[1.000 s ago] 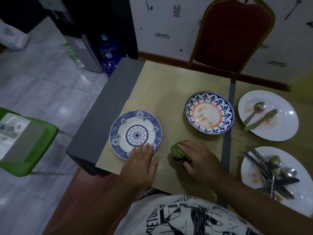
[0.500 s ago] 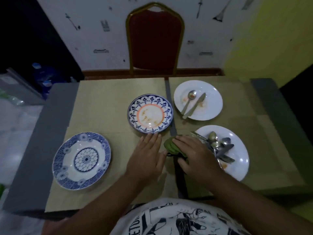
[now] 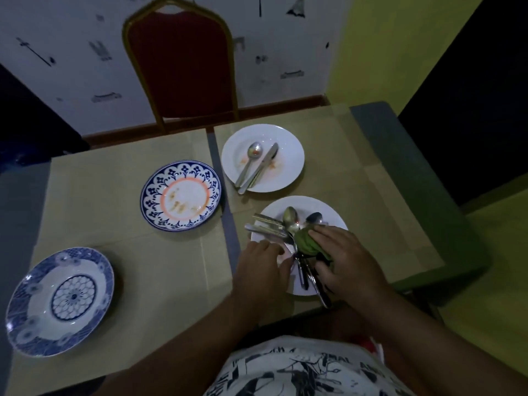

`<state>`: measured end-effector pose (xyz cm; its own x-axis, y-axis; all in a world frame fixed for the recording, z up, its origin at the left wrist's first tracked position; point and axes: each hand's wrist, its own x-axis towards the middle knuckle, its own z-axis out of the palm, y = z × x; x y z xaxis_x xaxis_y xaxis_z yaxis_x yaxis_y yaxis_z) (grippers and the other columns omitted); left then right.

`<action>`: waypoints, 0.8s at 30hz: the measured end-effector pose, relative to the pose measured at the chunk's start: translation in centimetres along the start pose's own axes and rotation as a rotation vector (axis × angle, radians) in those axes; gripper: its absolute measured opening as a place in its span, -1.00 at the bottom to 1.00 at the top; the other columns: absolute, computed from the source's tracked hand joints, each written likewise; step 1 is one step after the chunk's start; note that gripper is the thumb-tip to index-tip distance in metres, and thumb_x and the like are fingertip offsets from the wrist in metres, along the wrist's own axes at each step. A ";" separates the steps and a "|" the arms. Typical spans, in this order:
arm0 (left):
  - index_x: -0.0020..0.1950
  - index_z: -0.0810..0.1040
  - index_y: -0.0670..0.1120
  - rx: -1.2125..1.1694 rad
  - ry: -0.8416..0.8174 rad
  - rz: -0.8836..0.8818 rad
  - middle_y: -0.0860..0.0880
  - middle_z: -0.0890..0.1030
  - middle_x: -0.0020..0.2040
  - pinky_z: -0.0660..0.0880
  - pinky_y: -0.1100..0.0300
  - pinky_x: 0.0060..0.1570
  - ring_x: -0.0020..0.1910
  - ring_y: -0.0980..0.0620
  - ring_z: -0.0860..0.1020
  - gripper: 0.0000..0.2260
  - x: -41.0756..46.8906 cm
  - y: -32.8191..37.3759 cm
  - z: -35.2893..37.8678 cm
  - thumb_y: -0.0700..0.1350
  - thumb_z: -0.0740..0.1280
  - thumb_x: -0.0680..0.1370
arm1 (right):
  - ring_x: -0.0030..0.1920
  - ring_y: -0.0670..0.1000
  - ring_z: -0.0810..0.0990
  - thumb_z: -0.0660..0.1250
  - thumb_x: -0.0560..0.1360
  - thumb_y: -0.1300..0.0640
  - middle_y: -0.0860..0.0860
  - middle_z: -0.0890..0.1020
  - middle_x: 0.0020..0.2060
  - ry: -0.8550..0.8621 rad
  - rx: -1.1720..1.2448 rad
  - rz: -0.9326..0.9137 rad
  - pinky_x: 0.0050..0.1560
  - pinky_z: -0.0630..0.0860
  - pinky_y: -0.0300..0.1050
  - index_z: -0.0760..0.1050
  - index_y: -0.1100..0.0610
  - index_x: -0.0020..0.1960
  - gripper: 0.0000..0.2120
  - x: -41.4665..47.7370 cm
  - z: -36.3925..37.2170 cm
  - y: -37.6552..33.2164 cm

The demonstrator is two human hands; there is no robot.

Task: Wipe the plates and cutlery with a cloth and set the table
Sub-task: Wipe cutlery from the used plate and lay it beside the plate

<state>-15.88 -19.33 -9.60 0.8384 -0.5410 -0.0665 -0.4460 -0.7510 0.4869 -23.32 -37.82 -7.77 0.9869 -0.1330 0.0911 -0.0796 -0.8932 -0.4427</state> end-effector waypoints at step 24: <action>0.05 0.63 -0.23 -1.067 -0.215 -0.800 -0.19 0.68 -0.20 0.45 0.27 -0.38 -0.35 0.03 0.57 -0.90 -0.2 3.5 -0.3 -0.25 0.38 0.57 | 0.18 0.08 0.50 0.28 0.36 0.10 -0.01 0.60 0.20 0.040 0.169 -0.064 0.20 0.44 -0.10 0.54 0.15 0.31 -0.49 0.5 -2.1 3.0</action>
<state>-17.50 -21.78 -7.63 0.6423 -0.2189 -0.7345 0.6795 -0.2805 0.6779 -23.31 -41.45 -7.20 0.9825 -0.0986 0.1578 0.0110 -0.8156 -0.5785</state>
